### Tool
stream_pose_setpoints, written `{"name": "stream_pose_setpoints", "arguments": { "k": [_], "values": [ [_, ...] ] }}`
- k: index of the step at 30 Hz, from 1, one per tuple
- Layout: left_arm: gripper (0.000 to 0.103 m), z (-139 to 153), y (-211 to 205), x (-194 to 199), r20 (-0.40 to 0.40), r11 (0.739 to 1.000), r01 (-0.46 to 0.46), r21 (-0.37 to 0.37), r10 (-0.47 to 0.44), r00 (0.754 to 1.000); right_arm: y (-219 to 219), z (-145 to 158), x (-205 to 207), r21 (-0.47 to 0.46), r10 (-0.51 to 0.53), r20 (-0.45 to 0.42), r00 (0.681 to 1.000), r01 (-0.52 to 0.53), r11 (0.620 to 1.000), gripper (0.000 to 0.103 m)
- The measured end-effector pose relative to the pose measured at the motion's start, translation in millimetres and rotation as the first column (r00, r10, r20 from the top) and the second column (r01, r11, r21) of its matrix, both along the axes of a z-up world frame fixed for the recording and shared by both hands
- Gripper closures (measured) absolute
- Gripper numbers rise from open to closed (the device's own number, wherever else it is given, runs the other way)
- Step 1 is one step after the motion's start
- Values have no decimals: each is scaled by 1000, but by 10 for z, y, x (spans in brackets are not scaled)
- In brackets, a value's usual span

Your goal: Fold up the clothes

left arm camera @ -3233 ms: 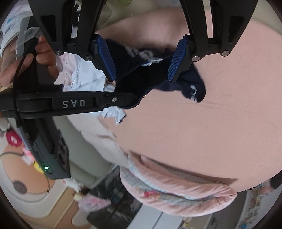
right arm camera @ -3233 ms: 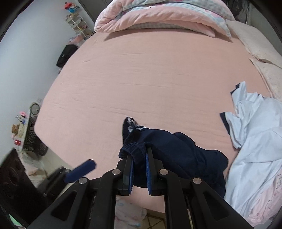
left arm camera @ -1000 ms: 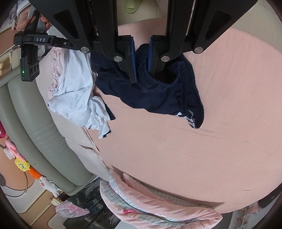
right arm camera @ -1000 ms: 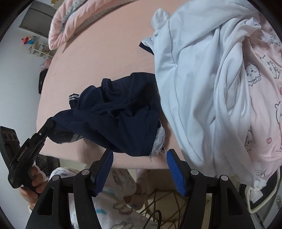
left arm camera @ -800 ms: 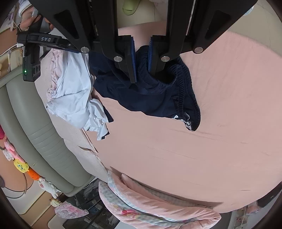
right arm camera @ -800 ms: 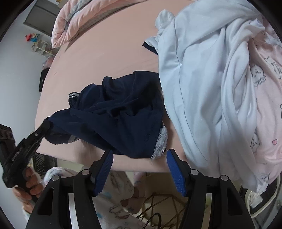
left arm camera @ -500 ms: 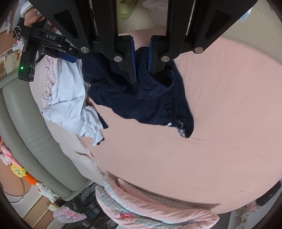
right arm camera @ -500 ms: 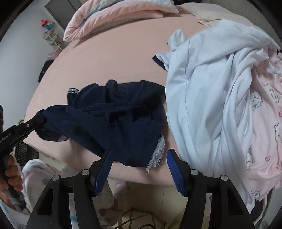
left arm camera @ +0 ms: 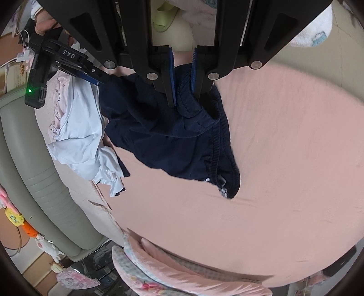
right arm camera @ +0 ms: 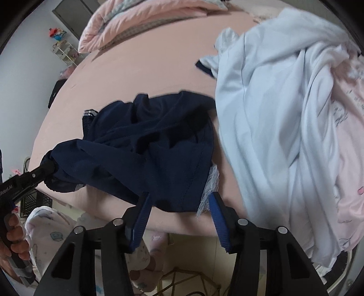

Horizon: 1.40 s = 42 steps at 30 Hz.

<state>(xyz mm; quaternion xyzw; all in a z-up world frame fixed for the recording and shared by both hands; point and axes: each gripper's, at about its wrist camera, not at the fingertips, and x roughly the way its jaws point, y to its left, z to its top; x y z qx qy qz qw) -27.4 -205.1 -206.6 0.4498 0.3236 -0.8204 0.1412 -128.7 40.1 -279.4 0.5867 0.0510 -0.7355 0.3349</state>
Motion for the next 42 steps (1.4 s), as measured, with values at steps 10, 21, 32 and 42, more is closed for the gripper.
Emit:
{"name": "stream_pose_setpoints", "arguments": {
  "k": [10,21,32,42],
  "values": [
    [93,6,-10,42,-2,1000,6,3,-6,1000,-135,-189,-69,26,-15,6,1000,14,1000,56],
    [93,-5,-67,38,20,1000,-1,-3,1,1000,-248,-66,-41,8,30,-29,999,-30,1000,89],
    [93,129,-248,-87,32,999,-17,-42,18,999,-428,335,-119,-49,80,-106,991,-86,995,89],
    [93,253,-405,-299,34,998,-7,-66,9,999,-649,592,-348,-102,76,-142,987,-91,991,89]
  ]
}}
